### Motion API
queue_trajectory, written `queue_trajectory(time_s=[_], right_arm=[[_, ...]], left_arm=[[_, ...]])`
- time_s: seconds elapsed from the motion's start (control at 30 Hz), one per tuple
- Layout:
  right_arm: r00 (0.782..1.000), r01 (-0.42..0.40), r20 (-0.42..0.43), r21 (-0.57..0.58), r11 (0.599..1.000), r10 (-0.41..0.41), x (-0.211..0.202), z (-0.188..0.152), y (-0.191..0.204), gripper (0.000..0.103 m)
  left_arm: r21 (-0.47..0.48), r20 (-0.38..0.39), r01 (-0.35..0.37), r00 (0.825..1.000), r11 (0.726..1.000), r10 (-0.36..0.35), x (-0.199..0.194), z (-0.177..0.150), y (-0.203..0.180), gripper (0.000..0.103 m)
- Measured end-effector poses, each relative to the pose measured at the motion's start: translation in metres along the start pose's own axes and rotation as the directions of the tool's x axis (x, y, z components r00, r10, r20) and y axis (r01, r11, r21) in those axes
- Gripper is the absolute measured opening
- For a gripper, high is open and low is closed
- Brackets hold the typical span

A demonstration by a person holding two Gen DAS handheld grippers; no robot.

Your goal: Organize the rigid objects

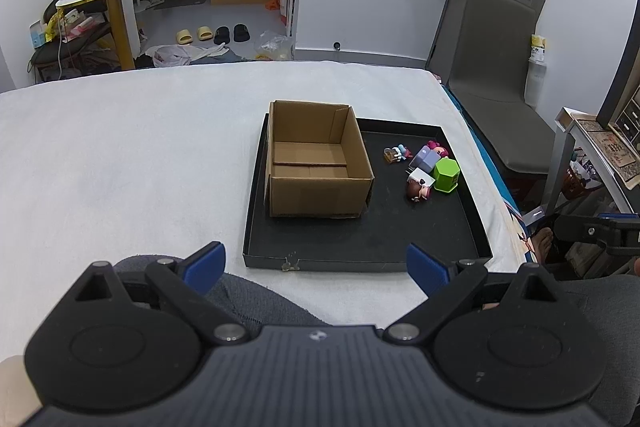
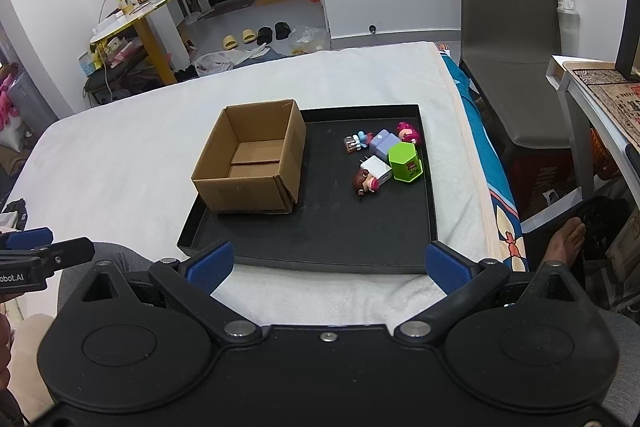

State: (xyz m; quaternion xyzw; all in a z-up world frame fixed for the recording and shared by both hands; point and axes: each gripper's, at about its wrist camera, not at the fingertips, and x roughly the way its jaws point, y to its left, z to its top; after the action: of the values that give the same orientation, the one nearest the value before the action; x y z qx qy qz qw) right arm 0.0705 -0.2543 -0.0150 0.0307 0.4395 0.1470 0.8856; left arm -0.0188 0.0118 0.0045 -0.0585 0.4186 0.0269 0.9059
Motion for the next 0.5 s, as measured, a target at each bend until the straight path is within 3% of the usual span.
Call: queue_trajectory(time_s=[0.5], right_arm=[[1.000, 0.000, -0.002, 0.009, 1.000, 0.000, 0.0037, 0.0006, -0.0010, 0.103]], left_arm=[[-0.004, -0.012, 0.002, 1.000, 1.000, -0.002, 0.0046, 0.0018, 0.0025, 0.096]])
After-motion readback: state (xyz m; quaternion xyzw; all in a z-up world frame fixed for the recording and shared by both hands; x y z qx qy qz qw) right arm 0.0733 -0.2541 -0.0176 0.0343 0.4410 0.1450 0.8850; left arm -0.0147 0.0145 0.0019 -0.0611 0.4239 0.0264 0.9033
